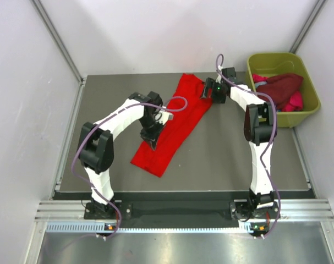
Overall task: Fold and stack the t-shirts
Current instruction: Fold the tshirt
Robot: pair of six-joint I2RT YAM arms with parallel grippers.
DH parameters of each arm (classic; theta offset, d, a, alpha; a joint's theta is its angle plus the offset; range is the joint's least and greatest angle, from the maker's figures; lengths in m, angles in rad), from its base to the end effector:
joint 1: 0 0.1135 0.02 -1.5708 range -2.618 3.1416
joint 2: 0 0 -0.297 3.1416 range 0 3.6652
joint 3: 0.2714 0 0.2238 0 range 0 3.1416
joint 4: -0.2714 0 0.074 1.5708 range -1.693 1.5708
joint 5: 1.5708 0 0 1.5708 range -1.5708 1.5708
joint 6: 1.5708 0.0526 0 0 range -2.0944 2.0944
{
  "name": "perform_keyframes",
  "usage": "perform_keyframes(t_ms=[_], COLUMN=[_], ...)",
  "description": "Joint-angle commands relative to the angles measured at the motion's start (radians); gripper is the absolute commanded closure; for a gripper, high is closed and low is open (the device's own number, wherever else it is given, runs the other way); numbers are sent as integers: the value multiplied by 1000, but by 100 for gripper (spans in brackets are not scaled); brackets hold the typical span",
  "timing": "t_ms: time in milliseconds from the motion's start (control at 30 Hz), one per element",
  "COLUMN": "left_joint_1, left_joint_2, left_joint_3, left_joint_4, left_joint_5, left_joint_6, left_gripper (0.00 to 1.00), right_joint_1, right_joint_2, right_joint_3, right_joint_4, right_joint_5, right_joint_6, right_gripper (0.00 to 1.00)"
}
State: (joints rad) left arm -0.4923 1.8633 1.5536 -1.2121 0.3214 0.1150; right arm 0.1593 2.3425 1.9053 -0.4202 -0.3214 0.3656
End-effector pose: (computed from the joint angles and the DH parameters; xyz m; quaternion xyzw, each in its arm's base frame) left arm 0.2877 -0.1731 0.2656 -0.2988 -0.9405 0.1617 0.0062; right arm 0.5196 0.1003 0.1957 0.0397 0.9258 0.2342 0.2940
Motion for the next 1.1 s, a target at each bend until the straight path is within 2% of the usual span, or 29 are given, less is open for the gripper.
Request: perform_keyframes(t_ms=[0,233,533,700,1067], left_joint_1=[-3,-14,-57,-106,-268], left_joint_2=[66,230,381,517,626], left_joint_3=[-4,82,106,198,336], left_joint_4=[-24,-36,-73,-110,-66], left_joint_5=[25,16,22,21,31], left_joint_6=[29,49,64,78,104], left_gripper=[100,100,100,100,100], right_joint_1=[-4,-1,16,22,22], right_joint_2=[52,113,172,209,206], right_joint_3=[55,123,195,244,264], right_joint_4=[41,46,67,84,96], right_joint_5=[-13,-10,-24,-25,-19], right_joint_6=[18,36,53,50,33], right_gripper=[19,20,20,20,20])
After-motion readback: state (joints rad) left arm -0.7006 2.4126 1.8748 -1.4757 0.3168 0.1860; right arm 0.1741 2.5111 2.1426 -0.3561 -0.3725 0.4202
